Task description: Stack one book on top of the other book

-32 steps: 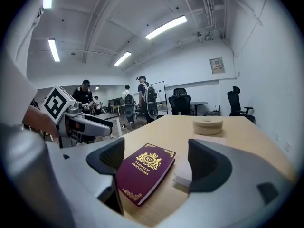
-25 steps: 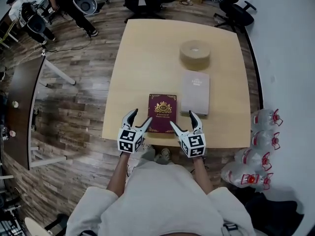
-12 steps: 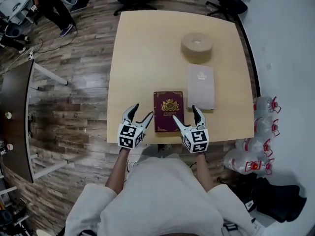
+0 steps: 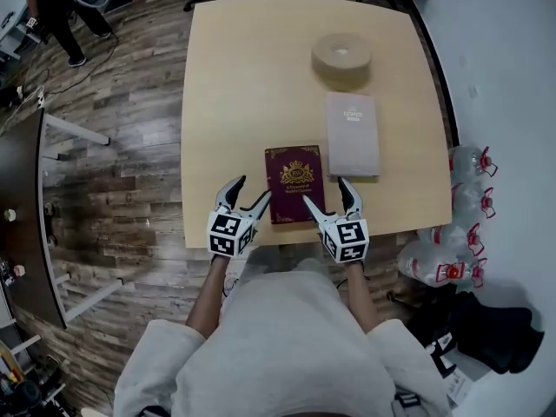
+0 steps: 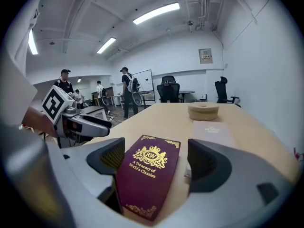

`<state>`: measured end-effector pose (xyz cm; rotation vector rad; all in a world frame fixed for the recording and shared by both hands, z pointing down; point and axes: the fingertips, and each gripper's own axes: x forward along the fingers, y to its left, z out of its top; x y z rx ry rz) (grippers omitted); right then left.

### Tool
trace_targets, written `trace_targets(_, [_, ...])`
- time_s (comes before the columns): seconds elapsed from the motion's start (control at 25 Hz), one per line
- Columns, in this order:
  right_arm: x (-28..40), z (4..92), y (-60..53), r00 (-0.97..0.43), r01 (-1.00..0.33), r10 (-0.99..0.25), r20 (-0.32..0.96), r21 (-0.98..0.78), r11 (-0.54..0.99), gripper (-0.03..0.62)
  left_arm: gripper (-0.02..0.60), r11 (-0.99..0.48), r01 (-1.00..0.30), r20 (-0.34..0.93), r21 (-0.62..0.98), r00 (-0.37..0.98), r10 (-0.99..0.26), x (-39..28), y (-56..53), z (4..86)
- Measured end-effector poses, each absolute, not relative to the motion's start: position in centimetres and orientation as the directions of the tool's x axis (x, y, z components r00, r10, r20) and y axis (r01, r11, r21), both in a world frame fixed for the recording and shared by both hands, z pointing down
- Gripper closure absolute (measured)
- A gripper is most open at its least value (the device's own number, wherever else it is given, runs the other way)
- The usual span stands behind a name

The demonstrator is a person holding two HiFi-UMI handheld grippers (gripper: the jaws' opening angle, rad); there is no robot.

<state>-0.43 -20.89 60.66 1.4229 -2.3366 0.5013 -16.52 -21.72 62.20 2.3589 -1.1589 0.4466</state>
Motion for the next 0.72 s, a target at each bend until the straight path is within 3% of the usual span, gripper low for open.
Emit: trace_targets(0.72, [-0.1,65.2,-20.9,-0.56,-0.819,-0.627,0.541,-0.248,0.518,0.195,0.268,-0.43,-0.839,0.548,0.334,0.544,-0.636,-13.4,-20.6,65.3])
